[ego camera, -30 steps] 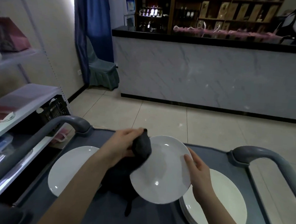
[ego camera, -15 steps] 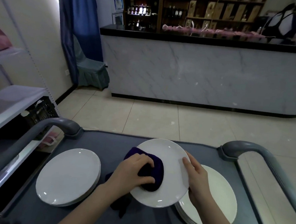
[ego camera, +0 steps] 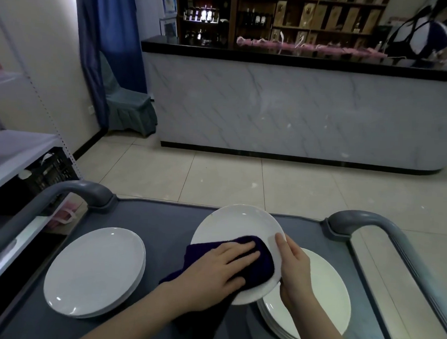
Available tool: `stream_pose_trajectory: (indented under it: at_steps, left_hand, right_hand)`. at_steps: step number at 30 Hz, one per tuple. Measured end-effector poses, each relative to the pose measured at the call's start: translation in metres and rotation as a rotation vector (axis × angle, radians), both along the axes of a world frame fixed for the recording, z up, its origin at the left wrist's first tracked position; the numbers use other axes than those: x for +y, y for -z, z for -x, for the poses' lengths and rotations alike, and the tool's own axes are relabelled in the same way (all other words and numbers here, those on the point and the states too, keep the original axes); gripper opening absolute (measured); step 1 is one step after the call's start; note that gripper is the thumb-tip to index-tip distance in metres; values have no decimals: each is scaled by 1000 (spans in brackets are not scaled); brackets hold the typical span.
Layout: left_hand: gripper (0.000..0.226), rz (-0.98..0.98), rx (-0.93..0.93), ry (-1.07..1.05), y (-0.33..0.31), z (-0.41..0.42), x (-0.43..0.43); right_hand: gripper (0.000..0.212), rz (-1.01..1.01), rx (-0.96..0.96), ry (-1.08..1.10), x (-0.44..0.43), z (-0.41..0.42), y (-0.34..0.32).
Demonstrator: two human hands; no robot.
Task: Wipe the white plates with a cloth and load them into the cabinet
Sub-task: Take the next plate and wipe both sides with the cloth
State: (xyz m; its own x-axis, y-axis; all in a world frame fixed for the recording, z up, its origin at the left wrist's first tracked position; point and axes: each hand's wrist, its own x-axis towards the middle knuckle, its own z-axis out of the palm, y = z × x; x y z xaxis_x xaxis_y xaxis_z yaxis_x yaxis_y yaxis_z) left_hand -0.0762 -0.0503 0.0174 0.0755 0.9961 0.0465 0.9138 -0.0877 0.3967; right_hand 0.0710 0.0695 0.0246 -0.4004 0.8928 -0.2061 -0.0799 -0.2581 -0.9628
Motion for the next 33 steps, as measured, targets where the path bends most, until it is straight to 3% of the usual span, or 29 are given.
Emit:
stream_pose_trajectory:
  at_steps: [4, 9, 11, 15, 18, 23, 29, 33]
  left_hand:
    - [60, 16, 37, -157, 14, -11, 13]
    - [60, -26, -111, -356, 8, 11, 20]
    - [54, -103, -253, -398, 6, 15, 10]
    - [49, -10, -492, -178, 4, 14, -11]
    - [53, 67, -376, -18, 3, 4, -13]
    - [56, 52, -106, 15, -7, -4, 9]
    - [58, 50, 47, -161, -6, 20, 35]
    - [56, 78, 56, -285, 11, 31, 18]
  right_hand:
    - [25, -24, 8, -5, -14, 5, 1]
    - [23, -31, -6, 72, -13, 3, -5]
    - [24, -32, -5, 130, -6, 1, -8]
    - [26, -37, 2, 216, 5, -2, -12]
    - [28, -16, 2, 233, 5, -1, -11]
    - [30, -20, 20, 145, -11, 7, -12]
    - [25, -11, -14, 92, -28, 13, -1]
    - [26, -31, -16, 219, -13, 7, -8]
